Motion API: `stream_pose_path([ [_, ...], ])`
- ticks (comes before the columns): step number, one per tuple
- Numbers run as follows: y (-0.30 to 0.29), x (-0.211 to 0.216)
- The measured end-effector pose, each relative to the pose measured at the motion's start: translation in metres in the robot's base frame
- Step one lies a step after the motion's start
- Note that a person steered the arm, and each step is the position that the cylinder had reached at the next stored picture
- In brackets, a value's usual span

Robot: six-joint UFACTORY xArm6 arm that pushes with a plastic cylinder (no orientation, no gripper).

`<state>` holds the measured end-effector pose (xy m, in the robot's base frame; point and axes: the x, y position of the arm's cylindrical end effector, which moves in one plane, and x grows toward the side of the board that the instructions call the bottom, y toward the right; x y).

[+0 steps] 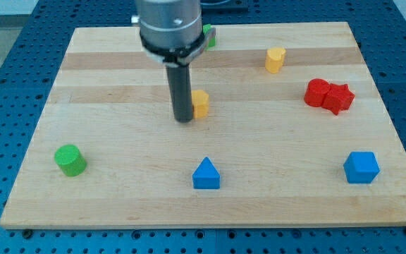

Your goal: Point your arm at the green circle

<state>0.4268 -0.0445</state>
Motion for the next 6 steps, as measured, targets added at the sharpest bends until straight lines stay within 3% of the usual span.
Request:
stream_pose_path([
  [2, 0.012, -0.080],
  [4, 0.087, -0.140],
  [6, 0.107, -0.205],
])
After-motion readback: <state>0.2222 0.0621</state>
